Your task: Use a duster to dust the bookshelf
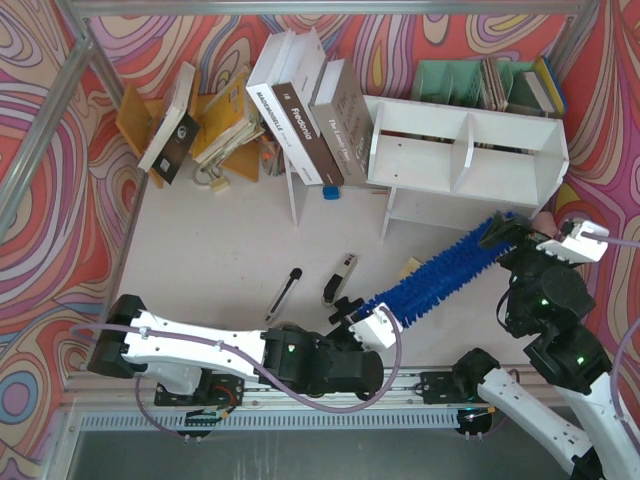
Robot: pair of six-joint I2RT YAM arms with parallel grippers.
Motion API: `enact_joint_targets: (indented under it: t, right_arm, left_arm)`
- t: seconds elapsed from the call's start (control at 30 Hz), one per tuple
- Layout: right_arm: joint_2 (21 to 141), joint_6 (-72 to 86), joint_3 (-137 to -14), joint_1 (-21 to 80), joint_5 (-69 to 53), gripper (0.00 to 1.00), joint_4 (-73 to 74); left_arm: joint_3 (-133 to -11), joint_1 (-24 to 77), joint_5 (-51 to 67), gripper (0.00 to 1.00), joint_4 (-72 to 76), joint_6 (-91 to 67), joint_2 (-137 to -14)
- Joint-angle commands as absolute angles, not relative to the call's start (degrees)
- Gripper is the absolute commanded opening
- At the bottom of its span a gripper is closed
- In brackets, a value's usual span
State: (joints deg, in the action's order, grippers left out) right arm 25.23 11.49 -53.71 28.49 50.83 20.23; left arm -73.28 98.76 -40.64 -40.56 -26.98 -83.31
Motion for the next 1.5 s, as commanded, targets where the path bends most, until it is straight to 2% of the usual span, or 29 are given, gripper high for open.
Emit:
enact_joint_targets:
  t: [0.0, 0.13, 0.67, 1.13, 1.47]
  right_arm:
    - [25.7, 9.7, -57.9, 28.4, 52.1, 0.86, 20.4]
    - [26.3, 9.3, -58.6, 28.5, 52.3, 0.86, 21.2]
    - [23.1, 15.2, -48.3, 28.4, 51.9, 0.86, 20.7]
    - [22.4, 16.1, -46.8, 28.4, 51.5, 0.86, 19.9]
    - [22.3, 15.0, -46.1, 28.4, 51.9, 0.86, 18.5]
  left_arm:
    - [-70.7, 99.2, -39.4, 0.00, -30.7, -14.1, -80.5]
    - [-69.7, 97.2, -36.3, 0.00, -24.0, -3.8, -80.1]
    - [-75.5, 74.4, -19.6, 0.00, -16.4, 24.1, -81.6]
    - [-78.7, 65.3, -15.3, 0.00, -6.4, 34.6, -91.2]
    - [-72.7, 66.2, -16.4, 0.00, -1.0, 38.0, -90.8]
